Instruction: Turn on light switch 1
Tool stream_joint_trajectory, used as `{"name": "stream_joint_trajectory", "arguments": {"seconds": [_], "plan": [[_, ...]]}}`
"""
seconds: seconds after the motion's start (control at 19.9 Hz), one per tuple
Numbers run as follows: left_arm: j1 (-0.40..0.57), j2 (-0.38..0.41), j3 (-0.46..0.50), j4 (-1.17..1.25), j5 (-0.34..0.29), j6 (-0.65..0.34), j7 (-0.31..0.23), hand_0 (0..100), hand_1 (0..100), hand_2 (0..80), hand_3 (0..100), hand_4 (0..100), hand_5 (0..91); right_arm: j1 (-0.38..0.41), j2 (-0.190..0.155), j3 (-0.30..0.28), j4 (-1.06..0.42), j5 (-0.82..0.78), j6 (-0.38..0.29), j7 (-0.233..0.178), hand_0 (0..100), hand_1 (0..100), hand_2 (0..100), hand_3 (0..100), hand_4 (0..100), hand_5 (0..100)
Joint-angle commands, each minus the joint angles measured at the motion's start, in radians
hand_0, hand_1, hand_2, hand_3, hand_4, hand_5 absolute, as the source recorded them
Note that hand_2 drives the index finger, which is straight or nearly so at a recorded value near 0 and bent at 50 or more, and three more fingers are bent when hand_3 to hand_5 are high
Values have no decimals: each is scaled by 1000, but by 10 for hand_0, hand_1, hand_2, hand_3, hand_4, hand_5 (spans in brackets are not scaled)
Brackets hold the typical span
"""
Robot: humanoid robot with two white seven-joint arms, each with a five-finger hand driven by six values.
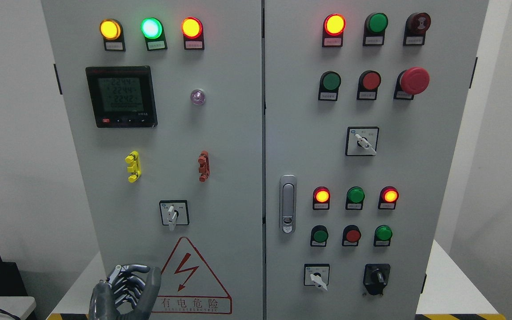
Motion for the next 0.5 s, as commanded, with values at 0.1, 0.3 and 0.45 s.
{"name": "stream_joint_trajectory", "arguments": {"seconds": [0.1,0.3,0.45], "plan": [[-42,-45,-81,16,24,45,42,64,378,480,780,839,871,0,0,0,0,-18,1,0,120,389,0,0,0,0],[-62,-47,-81,30,24,87,76,80,379,476,776,837,872,0,0,0,0,-17,1,0,120,389,0,0,0,0],[-84,-48,-90,30,24,123,121,86,377,460,776,838,873,0,0,0,0,-17,1,0,120,389,0,0,0,0]]}}
